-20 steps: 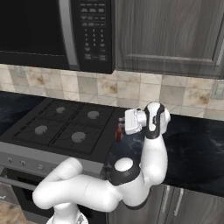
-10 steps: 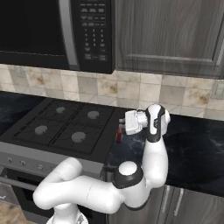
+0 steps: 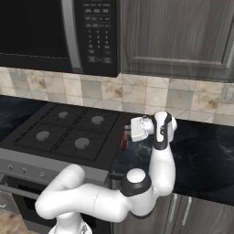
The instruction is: Collect the turmeric, ketchup, and shaker from the cabinet and place them next to the stove.
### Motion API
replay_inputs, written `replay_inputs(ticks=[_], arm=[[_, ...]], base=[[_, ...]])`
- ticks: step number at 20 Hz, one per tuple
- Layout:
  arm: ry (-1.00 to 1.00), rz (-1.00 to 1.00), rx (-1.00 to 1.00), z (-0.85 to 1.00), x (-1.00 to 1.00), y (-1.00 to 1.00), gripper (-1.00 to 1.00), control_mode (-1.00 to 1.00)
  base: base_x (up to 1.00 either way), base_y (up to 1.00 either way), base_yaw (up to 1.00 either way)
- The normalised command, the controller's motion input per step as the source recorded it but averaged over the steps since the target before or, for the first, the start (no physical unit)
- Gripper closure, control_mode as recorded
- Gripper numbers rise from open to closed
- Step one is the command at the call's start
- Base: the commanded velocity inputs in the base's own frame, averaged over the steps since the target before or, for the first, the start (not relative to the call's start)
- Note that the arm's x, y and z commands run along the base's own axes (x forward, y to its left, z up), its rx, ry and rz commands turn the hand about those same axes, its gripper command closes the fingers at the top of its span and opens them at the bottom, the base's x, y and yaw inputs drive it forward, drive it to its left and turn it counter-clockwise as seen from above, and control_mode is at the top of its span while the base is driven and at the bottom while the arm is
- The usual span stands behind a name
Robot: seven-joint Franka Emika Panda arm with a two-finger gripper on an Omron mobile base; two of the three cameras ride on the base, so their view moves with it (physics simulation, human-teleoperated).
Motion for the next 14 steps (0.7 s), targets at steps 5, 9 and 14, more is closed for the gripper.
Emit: replay_inputs(ticks=[5, 9, 14], arm=[[0.00, 0.00, 0.00, -0.15, 0.01, -0.05, 1.00, -1.00], [0.00, 0.00, 0.00, -0.15, 0.00, -0.08, 1.00, -1.00], [0.01, 0.00, 0.00, -0.20, 0.00, -0.05, 1.00, -1.00]], base=[[0.00, 0.00, 0.00], [0.00, 0.00, 0.00], [0.00, 0.00, 0.00]])
